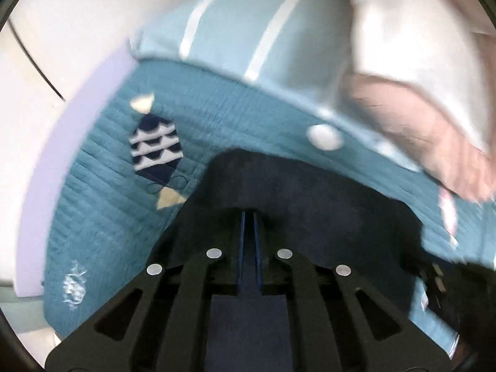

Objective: Fold large clothes
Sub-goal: 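Press both grippers on the folded jacket to flatten and square it, then open both grippers and withdraw them from the folded jacket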

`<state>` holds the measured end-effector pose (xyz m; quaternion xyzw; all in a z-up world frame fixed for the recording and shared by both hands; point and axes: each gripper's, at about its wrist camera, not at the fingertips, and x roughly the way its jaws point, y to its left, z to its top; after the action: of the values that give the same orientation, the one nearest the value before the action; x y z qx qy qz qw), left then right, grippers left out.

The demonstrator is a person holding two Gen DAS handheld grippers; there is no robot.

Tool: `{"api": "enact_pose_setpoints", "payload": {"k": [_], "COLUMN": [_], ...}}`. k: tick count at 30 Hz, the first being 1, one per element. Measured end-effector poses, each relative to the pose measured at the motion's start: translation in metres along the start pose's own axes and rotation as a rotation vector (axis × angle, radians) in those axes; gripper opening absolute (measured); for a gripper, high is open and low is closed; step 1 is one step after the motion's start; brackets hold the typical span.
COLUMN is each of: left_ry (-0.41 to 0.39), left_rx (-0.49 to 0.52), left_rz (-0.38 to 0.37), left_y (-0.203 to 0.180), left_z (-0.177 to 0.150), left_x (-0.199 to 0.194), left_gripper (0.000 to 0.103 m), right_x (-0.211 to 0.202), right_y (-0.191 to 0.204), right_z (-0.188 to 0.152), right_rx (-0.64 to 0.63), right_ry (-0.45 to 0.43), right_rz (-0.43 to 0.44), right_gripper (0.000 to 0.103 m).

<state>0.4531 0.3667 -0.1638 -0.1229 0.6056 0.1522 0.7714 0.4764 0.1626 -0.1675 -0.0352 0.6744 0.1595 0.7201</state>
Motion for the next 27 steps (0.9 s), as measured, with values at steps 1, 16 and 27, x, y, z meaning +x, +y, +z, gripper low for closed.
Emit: {"api": "enact_pose_setpoints", "payload": {"k": [1,16,27], "left_ry": [0.027,-0.099,-0.172], "left_rx": [-0.025,0.097,0.063], "left_rz": [-0.004,0.178,0.150], "left_y": [0.000,-0.009,-0.032], "left_z": [-0.002,-0.040,-0.101], "left_x": [0.014,-0.044,-0.101], "left_gripper": [0.005,0.052,0.070], "right_x": [0.003,-0.029,-0.092], "right_y": [0.002,-0.010,-0.013], "right_z": [0.000,-0.029,-0.091], "right_rx": [-0.026,-0.061,-0.095], "right_ry": [-0.029,-0.010,-0.090], "right_rz": [-0.006,0.020,0.004], "right_gripper": [0.023,0.038,0.087]}}
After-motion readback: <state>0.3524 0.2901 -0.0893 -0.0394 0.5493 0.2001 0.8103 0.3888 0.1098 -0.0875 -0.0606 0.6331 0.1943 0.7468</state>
